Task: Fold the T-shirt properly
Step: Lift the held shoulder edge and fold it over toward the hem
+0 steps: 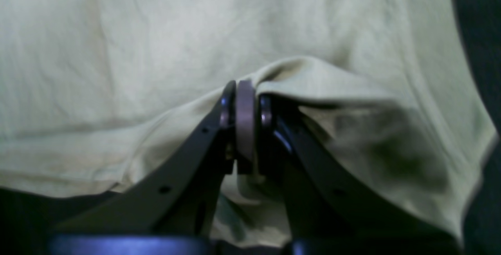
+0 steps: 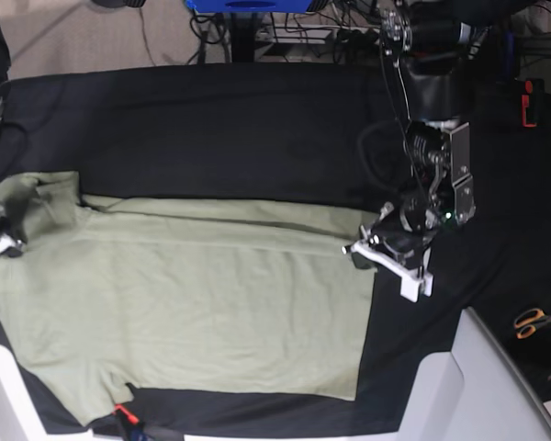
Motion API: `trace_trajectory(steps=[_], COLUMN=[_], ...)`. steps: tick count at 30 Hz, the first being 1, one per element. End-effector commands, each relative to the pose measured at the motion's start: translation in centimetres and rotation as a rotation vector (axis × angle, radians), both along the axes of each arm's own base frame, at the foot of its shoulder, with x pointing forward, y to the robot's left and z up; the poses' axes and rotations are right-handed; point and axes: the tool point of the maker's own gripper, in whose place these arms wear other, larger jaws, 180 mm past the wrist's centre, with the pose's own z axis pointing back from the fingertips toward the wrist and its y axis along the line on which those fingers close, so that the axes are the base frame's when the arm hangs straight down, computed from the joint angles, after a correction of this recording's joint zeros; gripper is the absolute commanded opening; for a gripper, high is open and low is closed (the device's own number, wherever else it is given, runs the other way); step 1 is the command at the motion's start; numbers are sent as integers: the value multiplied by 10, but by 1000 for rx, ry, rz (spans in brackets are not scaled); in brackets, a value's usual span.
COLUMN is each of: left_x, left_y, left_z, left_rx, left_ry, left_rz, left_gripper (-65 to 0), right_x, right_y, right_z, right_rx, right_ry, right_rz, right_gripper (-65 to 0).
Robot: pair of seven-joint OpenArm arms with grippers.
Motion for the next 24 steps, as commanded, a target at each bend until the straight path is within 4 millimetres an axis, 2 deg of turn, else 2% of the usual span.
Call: trace_trajectory(steps=[1,3,8,24], left_x=[17,23,20,47], left_y=[3,5,2,6], left_z=[17,17,2,23], left_rx=[-6,-10,-28,-32], left_ry=[-68,-93,-50,-135], left_rz=[17,37,44,70], left_gripper=[-650,-650,-650,-650], right_x=[19,21,25,31], right_y=[-15,-15,-15,-18], right_z=[26,28,30,37], right_rx=[-25,-26,-29,-35], right_ry=[-87,-95,-120,-173], right_rz=[-17,-17,-23,-41], right_gripper=[-650,-650,-650,-650])
